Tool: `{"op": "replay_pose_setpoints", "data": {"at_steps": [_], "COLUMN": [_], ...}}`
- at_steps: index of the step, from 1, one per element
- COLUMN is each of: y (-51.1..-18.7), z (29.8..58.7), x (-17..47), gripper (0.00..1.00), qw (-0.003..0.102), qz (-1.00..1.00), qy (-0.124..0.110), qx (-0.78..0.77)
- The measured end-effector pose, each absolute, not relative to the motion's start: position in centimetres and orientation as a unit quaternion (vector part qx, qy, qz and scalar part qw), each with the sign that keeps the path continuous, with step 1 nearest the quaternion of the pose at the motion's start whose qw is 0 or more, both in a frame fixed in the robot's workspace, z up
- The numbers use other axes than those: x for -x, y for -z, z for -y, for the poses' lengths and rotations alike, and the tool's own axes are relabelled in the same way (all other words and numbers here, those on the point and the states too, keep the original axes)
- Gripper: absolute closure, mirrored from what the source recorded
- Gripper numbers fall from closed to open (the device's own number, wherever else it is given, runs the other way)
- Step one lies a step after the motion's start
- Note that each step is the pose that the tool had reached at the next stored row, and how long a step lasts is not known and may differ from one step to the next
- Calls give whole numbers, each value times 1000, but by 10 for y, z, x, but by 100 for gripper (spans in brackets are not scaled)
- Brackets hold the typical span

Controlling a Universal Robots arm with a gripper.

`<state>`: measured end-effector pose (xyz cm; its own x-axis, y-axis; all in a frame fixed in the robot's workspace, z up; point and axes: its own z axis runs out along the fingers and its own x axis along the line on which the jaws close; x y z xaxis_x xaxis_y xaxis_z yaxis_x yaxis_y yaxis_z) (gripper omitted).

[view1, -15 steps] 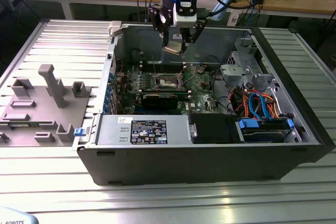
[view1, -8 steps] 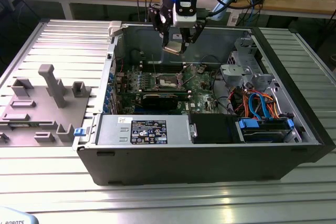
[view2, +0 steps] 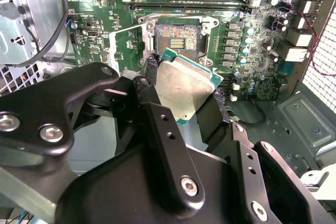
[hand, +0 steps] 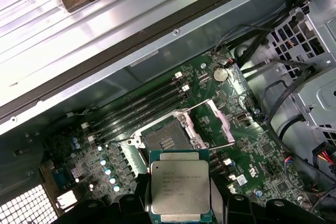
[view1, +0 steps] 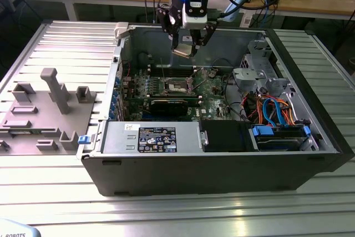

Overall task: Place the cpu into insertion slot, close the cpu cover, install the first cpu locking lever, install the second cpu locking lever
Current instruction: 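Place the cpu into insertion slot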

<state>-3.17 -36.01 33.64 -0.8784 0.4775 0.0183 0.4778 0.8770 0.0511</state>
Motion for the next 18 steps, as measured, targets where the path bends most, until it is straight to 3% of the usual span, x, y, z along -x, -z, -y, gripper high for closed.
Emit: {"op": "replay_pose_setpoints", "data": {"at_steps": [18], "y": [-336], "z": [360], "x": [32], "gripper": [46], "qw": [2], "qz": [965], "qy": [27], "qx": [260]}}
